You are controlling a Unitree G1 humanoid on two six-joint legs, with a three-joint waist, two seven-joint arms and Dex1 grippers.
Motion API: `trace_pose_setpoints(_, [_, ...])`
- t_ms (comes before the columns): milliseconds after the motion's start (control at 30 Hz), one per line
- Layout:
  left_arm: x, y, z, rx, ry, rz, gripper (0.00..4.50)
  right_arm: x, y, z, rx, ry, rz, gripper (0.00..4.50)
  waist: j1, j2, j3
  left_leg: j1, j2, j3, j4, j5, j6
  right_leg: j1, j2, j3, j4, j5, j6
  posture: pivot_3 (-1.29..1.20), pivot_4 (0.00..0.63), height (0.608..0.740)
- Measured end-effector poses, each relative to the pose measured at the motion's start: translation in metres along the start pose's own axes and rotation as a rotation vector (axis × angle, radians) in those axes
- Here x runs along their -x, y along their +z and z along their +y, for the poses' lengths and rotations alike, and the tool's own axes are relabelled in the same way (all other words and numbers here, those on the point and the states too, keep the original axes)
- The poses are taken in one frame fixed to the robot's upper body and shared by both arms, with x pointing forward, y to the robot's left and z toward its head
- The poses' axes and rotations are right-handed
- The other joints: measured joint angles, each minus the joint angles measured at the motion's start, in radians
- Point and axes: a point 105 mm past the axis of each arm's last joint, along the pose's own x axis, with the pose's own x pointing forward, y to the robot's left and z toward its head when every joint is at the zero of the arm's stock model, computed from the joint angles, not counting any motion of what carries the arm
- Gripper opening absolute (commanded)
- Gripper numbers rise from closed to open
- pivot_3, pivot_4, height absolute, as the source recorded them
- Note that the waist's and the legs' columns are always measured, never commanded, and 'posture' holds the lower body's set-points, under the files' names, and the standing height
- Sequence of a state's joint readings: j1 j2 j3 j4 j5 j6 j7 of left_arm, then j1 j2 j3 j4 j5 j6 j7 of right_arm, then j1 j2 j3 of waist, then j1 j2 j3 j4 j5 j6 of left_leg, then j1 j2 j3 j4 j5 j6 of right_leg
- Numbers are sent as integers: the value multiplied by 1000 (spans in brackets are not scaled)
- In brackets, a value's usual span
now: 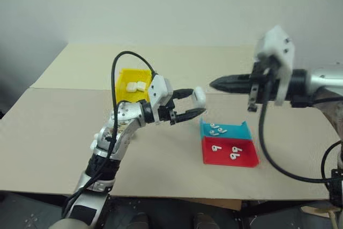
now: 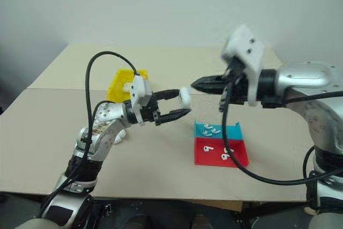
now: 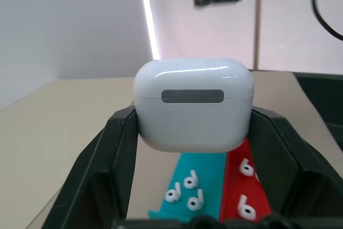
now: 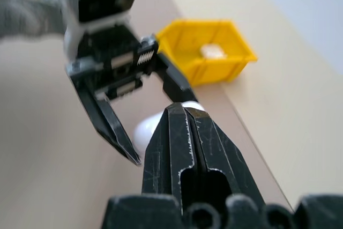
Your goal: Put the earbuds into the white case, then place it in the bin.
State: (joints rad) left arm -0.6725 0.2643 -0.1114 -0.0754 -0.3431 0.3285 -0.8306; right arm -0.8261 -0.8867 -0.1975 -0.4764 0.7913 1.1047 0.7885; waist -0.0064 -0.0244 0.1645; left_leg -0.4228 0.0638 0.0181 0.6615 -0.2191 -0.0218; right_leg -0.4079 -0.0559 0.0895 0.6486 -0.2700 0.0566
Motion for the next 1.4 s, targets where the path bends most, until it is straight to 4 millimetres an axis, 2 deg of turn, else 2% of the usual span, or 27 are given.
trace_pose_setpoints(100, [9, 2, 30, 13, 235, 3, 2803, 8, -14, -2, -112, -83, -53, 38, 6, 0, 0, 0, 0, -1, 0, 0, 0, 1, 0, 0, 0, 0, 0, 0, 150, 740])
trace_pose_setpoints(233, [26, 4, 71, 16, 531, 36, 2803, 4, -38, 5, -179, -172, -36, 38, 4, 0, 0, 1, -1, -2, 0, 0, 0, 1, 0, 0, 1, 0, 1, 0, 150, 740])
trace_pose_setpoints(367, [54, -7, 112, 36, 799, 114, 2803, -5, -34, 16, -195, -190, -92, 38, -7, 0, 0, 1, -2, -4, 0, 0, 0, 1, 0, -1, 1, 0, 1, 0, 150, 740])
trace_pose_setpoints(533, [83, -24, 151, 58, 1064, 227, 2803, -10, -32, 25, -193, -165, -100, 38, -5, 0, 0, 0, -4, -5, 0, 0, 0, 1, -2, -3, 0, 0, 1, 0, 150, 740])
trace_pose_setpoints(733, [80, -59, 159, 130, 1092, 349, 2803, -13, -33, 27, -184, -150, -72, 38, 1, 0, 0, -1, -5, -7, 0, 0, 0, 1, -3, -5, 0, 0, 1, 0, 150, 740])
trace_pose_setpoints(833, [69, -78, 157, 175, 1045, 400, 3752, -13, -23, 27, -149, -146, -88, 0, 0, 0, 0, -1, -5, -7, 0, 0, 0, 2, -3, -5, -1, 0, 1, 0, 150, 740])
trace_pose_setpoints(900, [65, -83, 156, 176, 1022, 405, 4396, -13, -21, 27, -145, -145, -95, 0, -2, 0, 0, -1, -5, -7, 0, 0, 0, 2, -3, -5, -1, 0, 1, 0, 150, 740])
trace_pose_setpoints(933, [64, -83, 157, 163, 1017, 406, 4475, -13, -22, 27, -146, -149, -95, 0, -3, 0, 0, -1, -5, -7, -1, 0, 0, 1, -3, -5, -1, 0, 1, 0, 150, 740])
trace_pose_setpoints(1100, [63, -77, 159, 113, 1008, 386, 4475, -11, -22, 25, -152, -165, -99, 0, -6, 0, 0, -1, -5, -7, -1, 0, 0, 1, -3, -5, 0, 0, 1, 0, 150, 740])
trace_pose_setpoints(1167, [68, -67, 160, 84, 988, 351, 4475, -10, -24, 25, -158, -172, -107, 0, -10, 0, 0, -1, -5, -7, -1, 0, 0, 1, -2, -5, 0, 0, 1, 0, 150, 740])
trace_pose_setpoints(1300, [89, -40, 153, 32, 882, 243, 4475, -8, -30, 22, -169, -220, -139, 0, -13, 0, 0, -1, -4, -7, -2, 1, -1, 1, -2, -5, 0, 0, 1, 0, 150, 740])
trace_pose_setpoints(1400, [112, -24, 133, -6, 727, 242, 4475, -3, -51, 16, -189, -289, -134, 0, -12, 0, 0, -1, -4, -7, -2, 1, -2, 1, -3, -5, 1, 0, 1, 0, 150, 740])
